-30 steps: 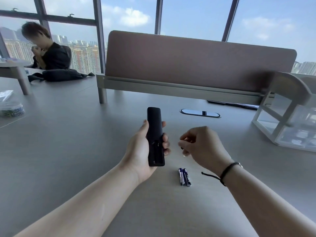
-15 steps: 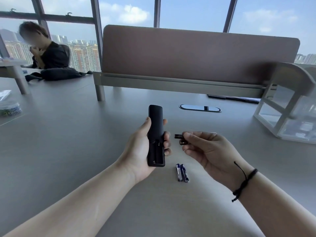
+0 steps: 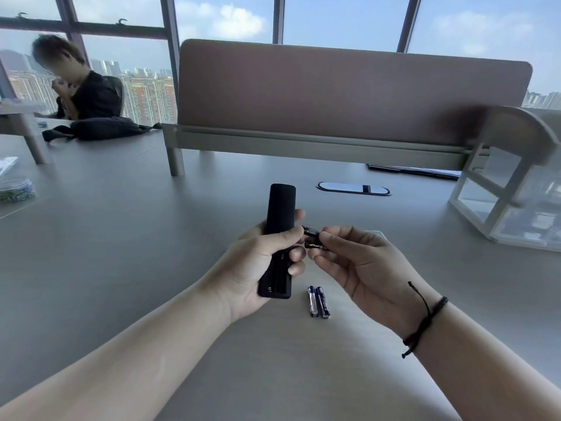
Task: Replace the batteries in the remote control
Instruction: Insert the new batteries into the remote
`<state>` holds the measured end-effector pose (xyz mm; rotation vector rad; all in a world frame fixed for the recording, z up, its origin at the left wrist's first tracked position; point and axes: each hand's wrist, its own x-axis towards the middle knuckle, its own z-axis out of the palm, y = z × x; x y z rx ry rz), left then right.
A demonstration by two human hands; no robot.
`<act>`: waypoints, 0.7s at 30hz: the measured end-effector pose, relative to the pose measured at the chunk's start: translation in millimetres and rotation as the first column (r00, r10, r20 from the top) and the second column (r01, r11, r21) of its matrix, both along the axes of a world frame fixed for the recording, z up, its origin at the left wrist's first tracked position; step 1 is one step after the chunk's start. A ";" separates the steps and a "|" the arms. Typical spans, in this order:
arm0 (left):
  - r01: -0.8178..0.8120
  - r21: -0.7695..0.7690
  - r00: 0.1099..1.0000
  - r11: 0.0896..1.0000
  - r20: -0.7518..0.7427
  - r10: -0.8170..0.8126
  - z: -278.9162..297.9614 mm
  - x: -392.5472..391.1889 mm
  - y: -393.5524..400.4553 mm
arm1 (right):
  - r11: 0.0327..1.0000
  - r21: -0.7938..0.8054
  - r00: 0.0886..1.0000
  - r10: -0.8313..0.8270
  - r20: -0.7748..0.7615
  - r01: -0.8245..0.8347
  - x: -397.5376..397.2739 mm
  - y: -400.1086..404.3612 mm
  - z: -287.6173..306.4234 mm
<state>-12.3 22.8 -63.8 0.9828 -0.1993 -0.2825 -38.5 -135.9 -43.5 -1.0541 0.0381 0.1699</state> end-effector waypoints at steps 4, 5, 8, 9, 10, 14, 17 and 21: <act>0.030 -0.004 0.999 1.000 -0.040 -0.030 1.3 -0.7 1.5 | 0.999 -0.044 1.000 0.009 0.005 -0.009 -1.0 -0.9 0.3; 0.032 0.000 0.999 0.999 -0.043 -0.032 1.4 -0.8 2.2 | 0.999 -0.053 1.000 0.012 0.009 -0.012 -1.3 -0.6 0.8; 0.039 -0.002 0.998 0.999 -0.058 -0.039 2.5 -1.8 2.2 | 0.998 -0.063 0.999 0.004 0.033 -0.002 -2.0 -0.4 2.0; 0.045 -0.010 0.997 0.999 -0.069 -0.045 2.5 -1.8 2.6 | 0.998 -0.061 0.999 -0.002 0.041 0.004 -2.2 -0.1 2.3; 0.053 -0.019 0.995 0.998 -0.082 -0.054 2.7 -1.8 2.7 | 0.998 -0.063 0.999 -0.006 0.050 0.009 -2.0 -0.2 2.1; 0.032 -0.032 0.993 0.999 -0.111 -0.035 2.1 -0.3 4.0 | 0.986 -0.166 0.994 0.024 0.107 -0.006 -5.5 2.7 2.3; 0.003 -0.005 0.990 1.000 -0.144 -0.003 2.1 -0.2 3.0 | 0.949 -0.314 0.982 0.050 0.184 0.011 -8.6 7.6 2.0; -0.018 0.024 0.986 1.000 -0.164 0.022 0.2 1.1 3.3 | 0.895 -0.435 0.958 0.033 0.285 0.099 -9.2 11.7 0.9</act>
